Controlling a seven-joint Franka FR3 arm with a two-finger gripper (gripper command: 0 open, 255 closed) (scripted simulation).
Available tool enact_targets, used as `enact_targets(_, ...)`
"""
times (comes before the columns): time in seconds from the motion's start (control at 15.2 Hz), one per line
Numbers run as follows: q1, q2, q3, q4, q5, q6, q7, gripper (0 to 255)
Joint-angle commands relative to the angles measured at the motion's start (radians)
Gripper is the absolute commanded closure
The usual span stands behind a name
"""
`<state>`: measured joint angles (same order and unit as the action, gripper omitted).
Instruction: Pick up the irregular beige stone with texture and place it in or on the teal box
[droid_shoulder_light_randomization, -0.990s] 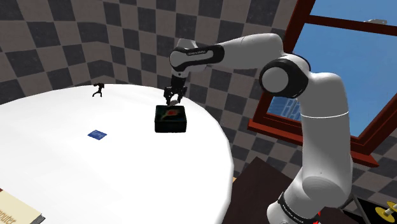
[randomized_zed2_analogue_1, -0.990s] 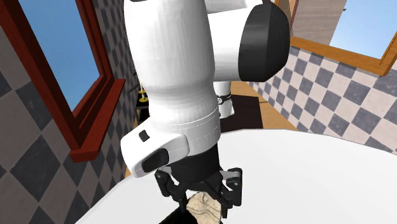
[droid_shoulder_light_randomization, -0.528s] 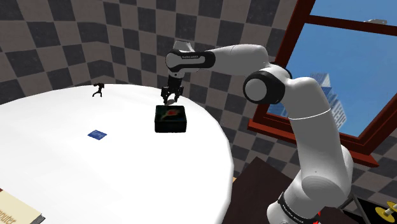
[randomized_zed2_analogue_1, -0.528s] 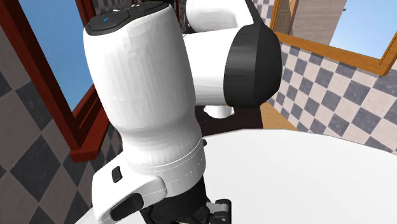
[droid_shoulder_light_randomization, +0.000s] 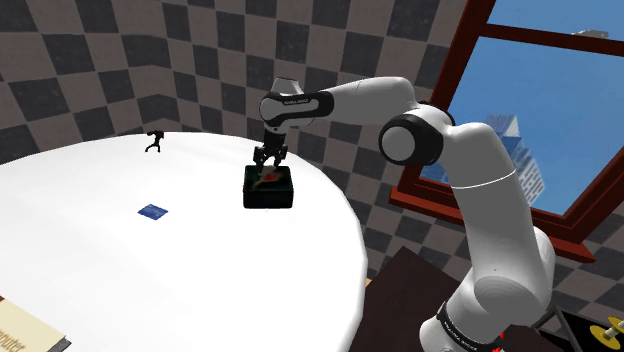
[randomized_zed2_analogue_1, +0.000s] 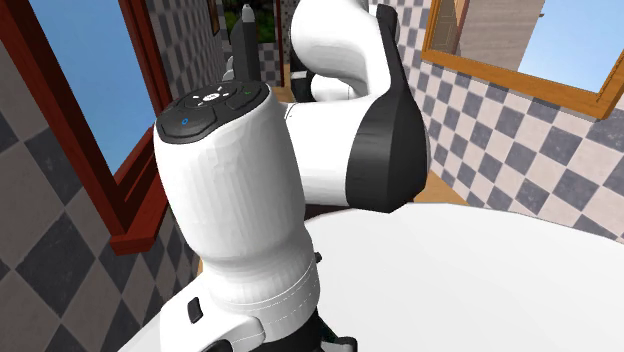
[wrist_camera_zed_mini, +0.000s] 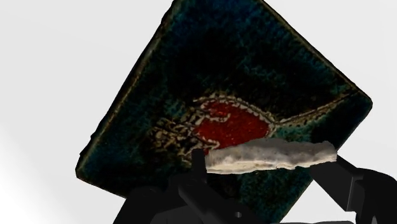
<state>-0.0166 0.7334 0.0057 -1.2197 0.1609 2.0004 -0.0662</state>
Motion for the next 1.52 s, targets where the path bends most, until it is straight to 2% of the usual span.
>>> enact_targets(0.0,0.001,0.008,0.000,-0.011,0.001,0.019,-0.002,255)
enact_targets(0.46,0.001,0.008,0.000,-0.010,0.001,0.019,-0.002,255)
enact_targets(0.53,0.001,0.007,0.000,-0.013,0.001,0.020,-0.002,0)
enact_targets(0.86,0.001,0.008,0.000,-0.010,0.001,0.019,-0.002,0)
enact_targets(1.12,-0.009,-0.035,-0.003,0.043,-0.003,-0.078,0.002,0)
enact_targets(1.45,-0.009,-0.035,-0.003,0.043,-0.003,-0.078,0.002,0)
